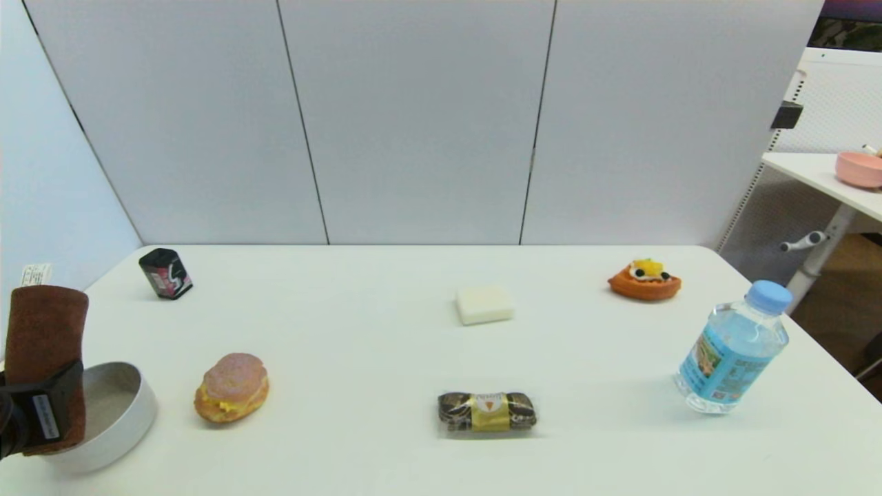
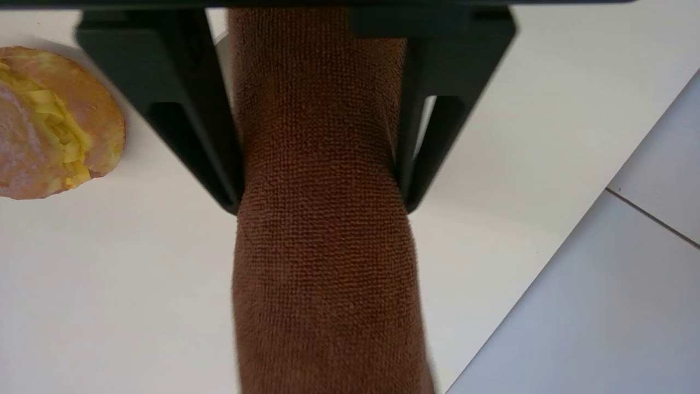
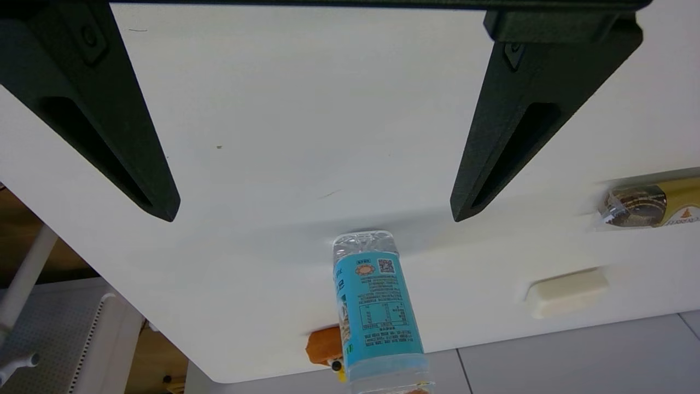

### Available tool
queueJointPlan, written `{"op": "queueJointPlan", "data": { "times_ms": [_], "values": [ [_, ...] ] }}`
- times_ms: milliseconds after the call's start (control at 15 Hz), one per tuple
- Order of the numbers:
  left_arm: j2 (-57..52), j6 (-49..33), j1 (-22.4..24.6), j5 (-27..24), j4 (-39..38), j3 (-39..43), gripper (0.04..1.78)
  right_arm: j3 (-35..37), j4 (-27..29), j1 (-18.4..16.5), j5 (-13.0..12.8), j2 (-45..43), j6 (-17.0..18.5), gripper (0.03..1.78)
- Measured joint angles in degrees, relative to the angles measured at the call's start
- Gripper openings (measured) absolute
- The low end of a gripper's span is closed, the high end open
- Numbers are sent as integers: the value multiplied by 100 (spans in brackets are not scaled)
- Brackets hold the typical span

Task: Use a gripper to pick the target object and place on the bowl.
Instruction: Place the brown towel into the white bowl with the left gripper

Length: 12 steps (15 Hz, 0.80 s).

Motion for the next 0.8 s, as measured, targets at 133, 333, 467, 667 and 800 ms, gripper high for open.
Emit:
{"op": "queueJointPlan", "data": {
  "times_ms": [133,333,467,667,800],
  "values": [
    [0,6,0,0,-27,-16,114,0,0,0,0,0,0,171],
    [-5,20,0,0,-88,-18,132,0,0,0,2,0,0,171],
    [-27,35,0,0,-96,-29,141,0,0,0,0,0,0,171],
    [-68,113,0,0,-316,-116,150,0,0,0,2,0,2,171],
    [-137,284,0,-20,-399,-411,154,0,0,0,2,0,2,171]
  ]
}}
